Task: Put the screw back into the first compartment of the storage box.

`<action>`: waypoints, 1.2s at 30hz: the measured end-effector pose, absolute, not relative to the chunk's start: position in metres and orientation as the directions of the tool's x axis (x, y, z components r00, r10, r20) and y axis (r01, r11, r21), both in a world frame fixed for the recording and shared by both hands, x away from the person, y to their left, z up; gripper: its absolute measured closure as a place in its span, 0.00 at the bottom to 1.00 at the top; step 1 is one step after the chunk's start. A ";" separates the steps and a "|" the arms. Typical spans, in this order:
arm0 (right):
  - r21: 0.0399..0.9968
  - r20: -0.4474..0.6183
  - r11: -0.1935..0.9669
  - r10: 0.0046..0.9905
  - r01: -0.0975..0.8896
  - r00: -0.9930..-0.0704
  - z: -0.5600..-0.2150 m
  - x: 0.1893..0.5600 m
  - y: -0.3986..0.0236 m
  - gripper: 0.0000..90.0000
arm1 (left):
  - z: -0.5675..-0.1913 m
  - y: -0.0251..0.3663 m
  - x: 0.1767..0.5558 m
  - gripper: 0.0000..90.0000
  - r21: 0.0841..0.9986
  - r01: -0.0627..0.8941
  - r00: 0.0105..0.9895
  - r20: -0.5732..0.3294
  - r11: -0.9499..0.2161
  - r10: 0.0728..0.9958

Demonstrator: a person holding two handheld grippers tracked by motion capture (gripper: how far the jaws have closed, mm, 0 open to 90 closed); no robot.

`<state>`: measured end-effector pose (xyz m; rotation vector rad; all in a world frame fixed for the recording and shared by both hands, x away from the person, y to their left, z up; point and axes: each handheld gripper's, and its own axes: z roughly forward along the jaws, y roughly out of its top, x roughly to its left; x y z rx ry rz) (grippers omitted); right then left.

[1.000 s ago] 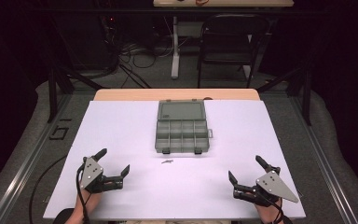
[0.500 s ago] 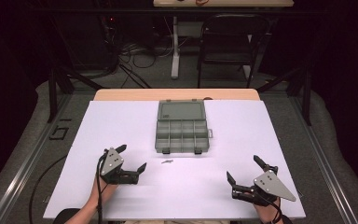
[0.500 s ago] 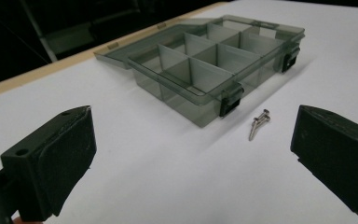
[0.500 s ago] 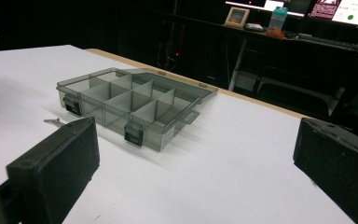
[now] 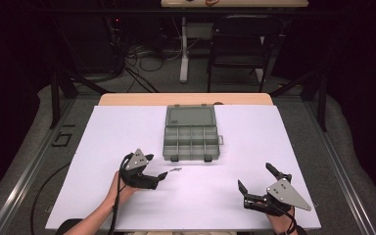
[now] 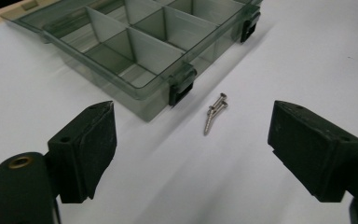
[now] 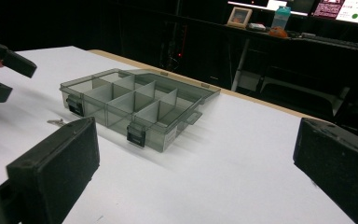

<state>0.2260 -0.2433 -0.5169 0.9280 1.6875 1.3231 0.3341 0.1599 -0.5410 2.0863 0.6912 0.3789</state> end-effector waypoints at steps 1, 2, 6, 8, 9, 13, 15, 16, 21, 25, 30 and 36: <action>0.978 -0.140 0.191 0.893 0.080 -0.428 -0.517 0.226 -0.243 0.00 | -0.541 0.158 0.336 0.24 0.822 0.334 0.805 0.006 -0.461 0.593; 0.978 -0.141 0.194 0.892 0.080 -0.430 -0.517 0.226 -0.243 0.00 | -0.542 0.156 0.337 0.30 0.821 0.333 0.812 0.001 -0.464 0.584; 0.977 -0.141 0.196 0.887 0.081 -0.439 -0.517 0.226 -0.243 0.00 | -0.544 0.150 0.345 0.45 0.801 0.353 0.829 -0.029 -0.483 0.558; 0.977 -0.140 0.196 0.884 0.083 -0.446 -0.517 0.227 -0.243 0.00 | -0.545 0.147 0.348 0.51 0.794 0.361 0.834 -0.039 -0.490 0.551; 0.977 -0.141 0.198 0.883 0.084 -0.447 -0.517 0.227 -0.243 0.00 | -0.545 0.145 0.349 0.54 0.789 0.362 0.834 -0.037 -0.496 0.550; 0.976 -0.141 0.199 0.883 0.086 -0.448 -0.518 0.227 -0.242 0.00 | -0.545 0.138 0.355 0.64 0.782 0.371 0.845 -0.060 -0.501 0.532; 0.976 -0.142 0.200 0.882 0.084 -0.450 -0.517 0.227 -0.242 0.00 | -0.547 0.136 0.358 0.68 0.770 0.375 0.849 -0.061 -0.516 0.526; 0.976 -0.142 0.201 0.881 0.083 -0.451 -0.517 0.227 -0.242 0.00 | -0.549 0.135 0.359 0.73 0.767 0.375 0.852 -0.064 -0.521 0.519; 0.976 -0.146 0.203 0.880 0.081 -0.453 -0.517 0.226 -0.241 0.00 | -0.556 0.129 0.365 0.78 0.737 0.389 0.861 -0.078 -0.552 0.502; 0.976 -0.145 0.204 0.879 0.083 -0.455 -0.517 0.226 -0.241 0.00 | -0.559 0.126 0.366 0.81 0.725 0.393 0.858 -0.068 -0.566 0.508; 0.975 -0.149 0.206 0.879 0.078 -0.454 -0.517 0.225 -0.241 0.00 | -0.563 0.125 0.368 0.82 0.719 0.400 0.853 -0.066 -0.568 0.518; 0.974 -0.151 0.211 0.877 0.083 -0.456 -0.517 0.225 -0.241 0.00 | -0.564 0.127 0.370 0.96 0.722 0.406 0.856 -0.085 -0.560 0.510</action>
